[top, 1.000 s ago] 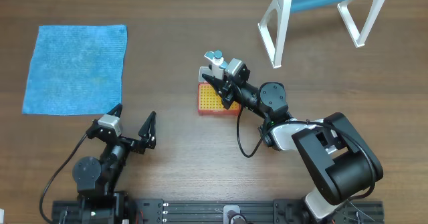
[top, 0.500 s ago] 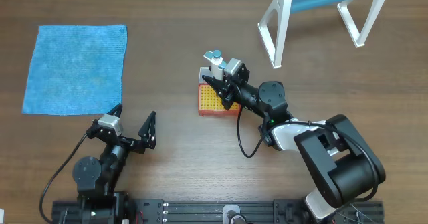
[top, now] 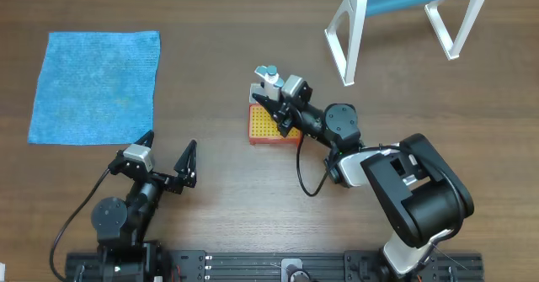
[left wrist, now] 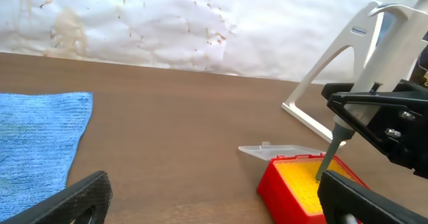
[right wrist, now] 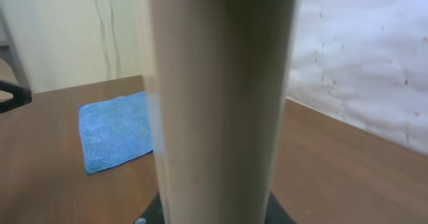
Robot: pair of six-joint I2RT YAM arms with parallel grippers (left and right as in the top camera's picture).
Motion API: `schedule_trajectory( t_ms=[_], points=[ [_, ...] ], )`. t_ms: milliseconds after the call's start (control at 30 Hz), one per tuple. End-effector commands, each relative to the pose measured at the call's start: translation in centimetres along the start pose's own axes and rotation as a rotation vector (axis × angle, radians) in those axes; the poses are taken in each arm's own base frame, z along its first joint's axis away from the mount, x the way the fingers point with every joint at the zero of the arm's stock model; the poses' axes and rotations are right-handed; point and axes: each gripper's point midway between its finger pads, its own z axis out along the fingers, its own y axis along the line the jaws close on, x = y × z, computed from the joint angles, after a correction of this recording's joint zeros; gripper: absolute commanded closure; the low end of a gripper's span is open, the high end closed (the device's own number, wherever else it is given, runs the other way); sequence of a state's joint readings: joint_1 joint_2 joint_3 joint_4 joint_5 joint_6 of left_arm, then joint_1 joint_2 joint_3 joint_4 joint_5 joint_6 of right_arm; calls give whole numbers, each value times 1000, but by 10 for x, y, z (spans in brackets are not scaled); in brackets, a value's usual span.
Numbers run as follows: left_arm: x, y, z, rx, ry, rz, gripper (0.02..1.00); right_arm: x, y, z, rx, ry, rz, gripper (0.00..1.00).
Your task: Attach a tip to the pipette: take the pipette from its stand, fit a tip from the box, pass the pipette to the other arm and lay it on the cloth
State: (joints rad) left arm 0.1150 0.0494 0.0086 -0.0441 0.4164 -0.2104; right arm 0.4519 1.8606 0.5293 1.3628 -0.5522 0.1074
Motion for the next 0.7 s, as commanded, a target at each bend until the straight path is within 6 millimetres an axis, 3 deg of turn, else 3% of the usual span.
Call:
schedule_trajectory(
  t_ms=[33, 700],
  points=[
    [2, -1, 0, 7, 5, 0, 23, 80, 13, -25, 6, 218, 116, 930],
    [2, -1, 0, 7, 5, -1, 23, 111, 14, -32, 32, 342, 114, 930]
  ],
)
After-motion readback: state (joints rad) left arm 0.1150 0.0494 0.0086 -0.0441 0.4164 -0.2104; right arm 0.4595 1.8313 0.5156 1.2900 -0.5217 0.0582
